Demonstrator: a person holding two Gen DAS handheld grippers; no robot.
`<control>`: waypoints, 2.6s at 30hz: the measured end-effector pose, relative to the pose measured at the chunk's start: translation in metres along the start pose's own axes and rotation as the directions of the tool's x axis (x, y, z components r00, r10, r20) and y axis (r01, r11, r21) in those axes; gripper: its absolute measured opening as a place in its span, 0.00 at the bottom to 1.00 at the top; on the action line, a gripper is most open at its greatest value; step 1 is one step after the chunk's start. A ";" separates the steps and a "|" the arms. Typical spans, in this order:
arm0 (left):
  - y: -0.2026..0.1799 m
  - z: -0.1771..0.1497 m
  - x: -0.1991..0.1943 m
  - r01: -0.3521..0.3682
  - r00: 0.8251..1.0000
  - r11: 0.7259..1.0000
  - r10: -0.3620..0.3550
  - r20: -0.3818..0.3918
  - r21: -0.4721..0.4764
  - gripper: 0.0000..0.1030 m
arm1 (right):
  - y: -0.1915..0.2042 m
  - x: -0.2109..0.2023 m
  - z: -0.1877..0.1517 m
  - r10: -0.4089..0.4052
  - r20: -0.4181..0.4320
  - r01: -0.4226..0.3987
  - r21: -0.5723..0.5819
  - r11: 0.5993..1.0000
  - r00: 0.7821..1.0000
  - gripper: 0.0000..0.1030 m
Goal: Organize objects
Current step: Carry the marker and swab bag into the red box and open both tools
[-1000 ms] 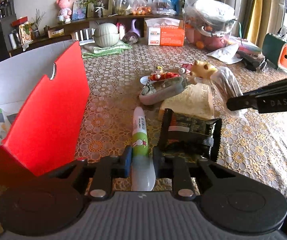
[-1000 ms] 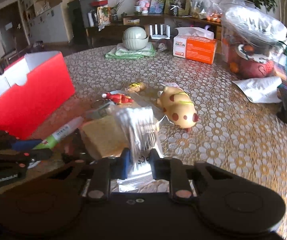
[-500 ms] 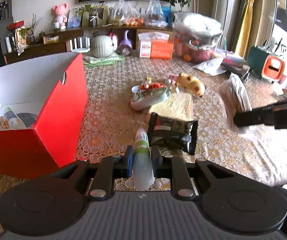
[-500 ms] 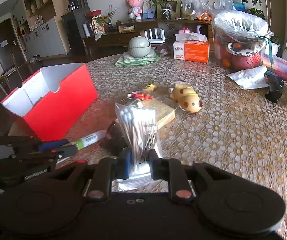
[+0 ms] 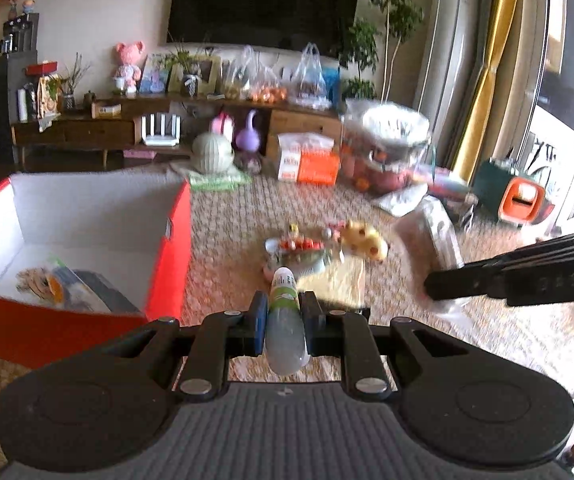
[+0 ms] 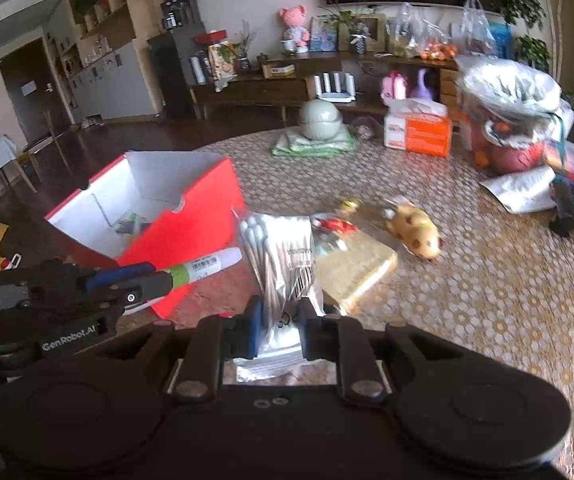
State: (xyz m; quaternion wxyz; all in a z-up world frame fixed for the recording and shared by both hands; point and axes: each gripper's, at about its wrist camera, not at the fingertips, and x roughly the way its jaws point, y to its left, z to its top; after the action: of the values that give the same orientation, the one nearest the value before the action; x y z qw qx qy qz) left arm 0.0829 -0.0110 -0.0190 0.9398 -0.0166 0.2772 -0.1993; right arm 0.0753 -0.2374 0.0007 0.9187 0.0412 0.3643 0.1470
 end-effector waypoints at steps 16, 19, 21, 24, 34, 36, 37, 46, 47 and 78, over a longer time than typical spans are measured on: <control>0.087 0.045 -0.031 -0.149 0.983 0.988 0.152 0.104 -0.034 0.16 | 0.097 0.043 0.069 0.107 0.040 -0.099 -0.169 0.981 0.993 0.17; 0.110 0.050 -0.023 -0.158 0.983 0.985 0.163 0.086 -0.067 0.16 | 0.110 0.062 0.079 0.106 0.020 -0.101 -0.173 0.980 0.994 0.17; 0.125 0.055 -0.021 -0.163 0.982 0.983 0.170 0.082 -0.086 0.16 | 0.115 0.069 0.085 0.116 0.013 -0.113 -0.169 0.979 0.993 0.17; 0.143 0.065 -0.025 -0.156 0.982 0.981 0.167 0.090 -0.111 0.16 | 0.122 0.078 0.093 0.118 0.012 -0.114 -0.182 0.977 0.993 0.17; 0.187 0.104 -0.014 -0.197 0.975 0.976 0.205 0.085 -0.096 0.16 | 0.144 0.121 0.105 0.112 -0.047 -0.119 -0.210 0.970 0.993 0.17; 0.197 0.101 0.000 -0.210 0.975 0.972 0.215 0.050 -0.102 0.16 | 0.147 0.135 0.103 0.099 -0.073 -0.113 -0.215 0.970 0.992 0.17; 0.203 0.100 0.009 -0.225 0.973 0.970 0.229 0.031 -0.097 0.16 | 0.148 0.142 0.102 0.091 -0.084 -0.108 -0.219 0.970 0.992 0.17; 0.236 0.081 0.074 -0.240 0.963 0.965 0.223 -0.152 -0.103 0.16 | 0.161 0.200 0.091 0.033 -0.197 -0.085 -0.259 0.962 0.980 0.17; 0.237 0.081 0.078 -0.238 0.961 0.966 0.218 -0.171 -0.101 0.16 | 0.162 0.204 0.090 0.029 -0.203 -0.083 -0.263 0.961 0.979 0.18; 0.233 0.097 0.053 -0.278 0.940 0.937 0.222 -0.258 -0.209 0.16 | 0.166 0.157 0.089 0.116 -0.159 -0.155 -0.263 0.952 0.980 0.48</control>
State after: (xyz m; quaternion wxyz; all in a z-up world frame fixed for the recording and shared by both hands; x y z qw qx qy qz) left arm 0.2598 0.1755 0.0025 0.9099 -0.0726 0.4062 -0.0426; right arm 0.2048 -0.0294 -0.0067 0.8750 -0.0717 0.4011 0.2614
